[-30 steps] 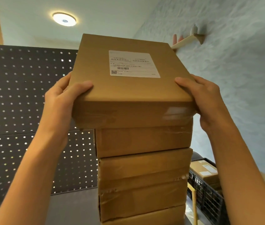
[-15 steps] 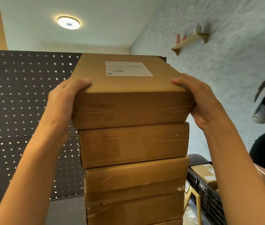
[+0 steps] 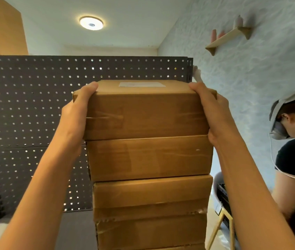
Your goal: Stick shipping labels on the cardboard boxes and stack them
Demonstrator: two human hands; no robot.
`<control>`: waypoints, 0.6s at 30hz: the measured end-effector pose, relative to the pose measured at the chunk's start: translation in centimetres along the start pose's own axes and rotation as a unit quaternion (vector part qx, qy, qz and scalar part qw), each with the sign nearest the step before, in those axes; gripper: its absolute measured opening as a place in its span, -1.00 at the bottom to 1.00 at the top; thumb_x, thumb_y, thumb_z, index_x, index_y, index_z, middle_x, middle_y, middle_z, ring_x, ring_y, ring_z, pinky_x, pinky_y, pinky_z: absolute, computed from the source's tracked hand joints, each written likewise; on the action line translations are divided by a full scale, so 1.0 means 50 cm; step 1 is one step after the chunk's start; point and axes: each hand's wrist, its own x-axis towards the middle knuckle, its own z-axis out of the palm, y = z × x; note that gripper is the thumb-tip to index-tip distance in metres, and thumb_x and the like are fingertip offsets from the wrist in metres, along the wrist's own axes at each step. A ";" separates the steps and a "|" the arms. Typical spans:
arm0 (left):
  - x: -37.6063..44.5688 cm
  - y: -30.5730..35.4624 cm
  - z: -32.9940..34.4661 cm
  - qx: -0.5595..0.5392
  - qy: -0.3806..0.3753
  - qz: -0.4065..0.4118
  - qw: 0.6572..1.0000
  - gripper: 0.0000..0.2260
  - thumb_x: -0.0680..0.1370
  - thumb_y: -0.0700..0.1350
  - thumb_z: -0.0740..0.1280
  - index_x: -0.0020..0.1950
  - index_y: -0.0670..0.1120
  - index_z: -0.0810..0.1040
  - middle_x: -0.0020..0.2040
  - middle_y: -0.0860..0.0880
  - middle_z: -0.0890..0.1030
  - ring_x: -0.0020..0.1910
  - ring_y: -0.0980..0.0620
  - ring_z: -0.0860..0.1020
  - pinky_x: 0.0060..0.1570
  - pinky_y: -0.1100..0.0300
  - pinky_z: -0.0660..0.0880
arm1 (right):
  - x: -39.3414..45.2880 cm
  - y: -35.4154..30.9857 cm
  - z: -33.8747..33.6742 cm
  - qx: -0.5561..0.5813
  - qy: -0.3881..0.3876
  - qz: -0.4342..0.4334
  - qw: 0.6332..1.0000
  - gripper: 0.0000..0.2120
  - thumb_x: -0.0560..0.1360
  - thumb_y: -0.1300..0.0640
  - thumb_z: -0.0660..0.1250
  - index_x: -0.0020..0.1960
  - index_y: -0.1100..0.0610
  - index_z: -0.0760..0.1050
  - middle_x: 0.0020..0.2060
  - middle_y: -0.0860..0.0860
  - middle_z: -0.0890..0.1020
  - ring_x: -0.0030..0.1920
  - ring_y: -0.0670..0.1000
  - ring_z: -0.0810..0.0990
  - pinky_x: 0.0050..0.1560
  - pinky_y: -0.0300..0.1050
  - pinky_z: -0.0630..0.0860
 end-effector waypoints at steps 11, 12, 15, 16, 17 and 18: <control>-0.037 -0.018 -0.011 0.055 -0.032 -0.010 0.998 -0.62 0.45 0.38 0.13 -0.10 0.09 0.45 -0.04 -0.01 0.56 -0.03 0.03 0.52 -0.03 0.09 0.40 | 0.014 0.013 0.002 -0.030 0.014 -0.002 0.999 -0.74 0.48 -0.26 0.23 -0.06 -0.08 0.47 -0.01 -0.06 0.61 0.03 -0.02 0.57 0.10 0.00 0.51; -0.028 -0.014 -0.007 0.061 -0.037 -0.012 0.997 -0.63 0.45 0.37 0.12 -0.12 0.09 0.43 -0.06 0.00 0.55 -0.05 0.04 0.51 -0.06 0.11 0.39 | 0.015 0.013 0.002 -0.033 0.015 0.001 0.999 -0.74 0.48 -0.26 0.22 -0.08 -0.08 0.47 -0.02 -0.06 0.61 0.02 -0.03 0.57 0.11 0.01 0.51; -0.024 -0.006 -0.002 0.067 -0.035 -0.016 0.997 -0.64 0.47 0.36 0.10 -0.17 0.09 0.40 -0.12 0.05 0.51 -0.12 0.09 0.48 -0.19 0.18 0.35 | 0.014 0.009 0.004 -0.049 0.013 0.004 0.999 -0.72 0.48 -0.27 0.20 -0.06 -0.08 0.47 0.00 -0.06 0.60 0.04 -0.02 0.57 0.14 0.04 0.50; -0.022 -0.009 -0.003 0.071 -0.043 -0.019 0.996 -0.62 0.47 0.37 0.10 -0.15 0.08 0.41 -0.12 0.06 0.51 -0.12 0.09 0.48 -0.18 0.17 0.35 | 0.015 0.008 0.004 -0.048 0.014 0.006 0.999 -0.72 0.48 -0.27 0.20 -0.06 -0.08 0.47 0.01 -0.05 0.60 0.04 -0.01 0.57 0.14 0.03 0.50; -0.021 -0.011 -0.005 0.074 -0.049 -0.020 0.996 -0.59 0.46 0.38 0.09 -0.09 0.06 0.44 -0.10 0.06 0.52 -0.09 0.07 0.49 -0.13 0.14 0.37 | 0.014 0.006 0.005 -0.048 0.015 0.005 0.999 -0.72 0.49 -0.27 0.19 -0.08 -0.08 0.47 -0.01 -0.05 0.60 0.04 -0.01 0.57 0.13 0.02 0.50; -0.017 -0.011 -0.009 0.073 -0.057 -0.025 0.995 -0.53 0.44 0.41 0.09 -0.01 0.05 0.45 -0.05 0.05 0.53 -0.04 0.05 0.50 -0.04 0.10 0.38 | 0.012 0.004 0.005 -0.048 0.015 0.007 0.999 -0.73 0.49 -0.26 0.20 -0.10 -0.08 0.46 -0.02 -0.05 0.60 0.04 -0.01 0.56 0.13 0.02 0.50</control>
